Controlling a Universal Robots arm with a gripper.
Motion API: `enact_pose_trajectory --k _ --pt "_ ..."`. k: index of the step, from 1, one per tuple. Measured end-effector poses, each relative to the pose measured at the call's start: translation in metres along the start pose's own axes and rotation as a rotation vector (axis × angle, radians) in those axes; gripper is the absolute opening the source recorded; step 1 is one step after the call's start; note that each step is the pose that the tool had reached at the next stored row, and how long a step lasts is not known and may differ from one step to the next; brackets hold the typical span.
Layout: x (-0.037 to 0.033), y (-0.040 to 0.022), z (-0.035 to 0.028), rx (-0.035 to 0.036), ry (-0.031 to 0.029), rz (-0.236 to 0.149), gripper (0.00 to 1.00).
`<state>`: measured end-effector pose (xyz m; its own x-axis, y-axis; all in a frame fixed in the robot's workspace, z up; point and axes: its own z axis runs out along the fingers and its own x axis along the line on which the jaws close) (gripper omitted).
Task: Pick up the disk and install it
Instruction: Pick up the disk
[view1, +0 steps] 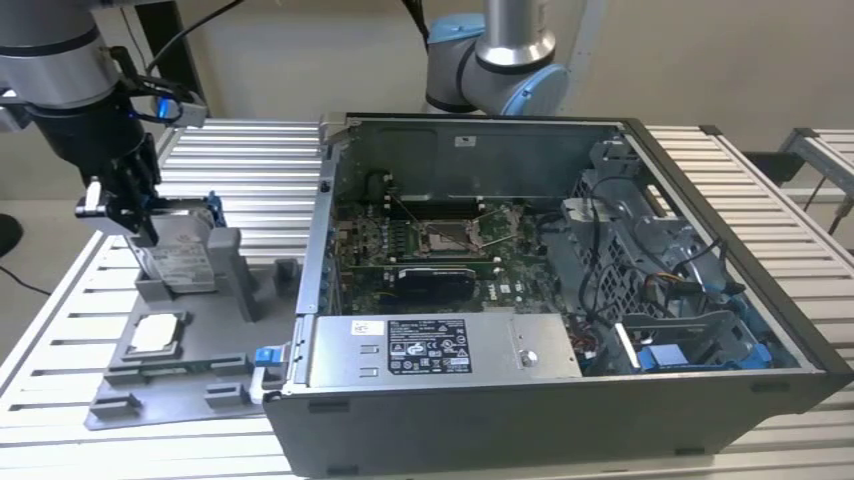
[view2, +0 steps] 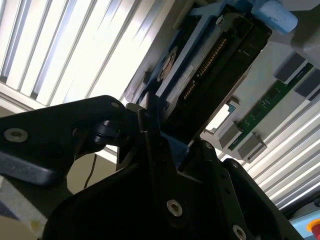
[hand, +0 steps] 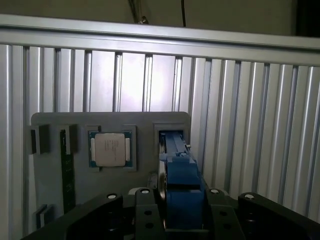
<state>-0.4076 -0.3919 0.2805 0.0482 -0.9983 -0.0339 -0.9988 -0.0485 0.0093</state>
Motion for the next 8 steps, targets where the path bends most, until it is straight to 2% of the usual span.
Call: enact_pose_trajectory --k 3,8 --pt "0.0001 -0.0027 0.0009 -0.0027 0.0007 0.000 0.00" --pt "0.0002 -0.0030 0.0013 -0.0028 0.0007 0.000 0.00"
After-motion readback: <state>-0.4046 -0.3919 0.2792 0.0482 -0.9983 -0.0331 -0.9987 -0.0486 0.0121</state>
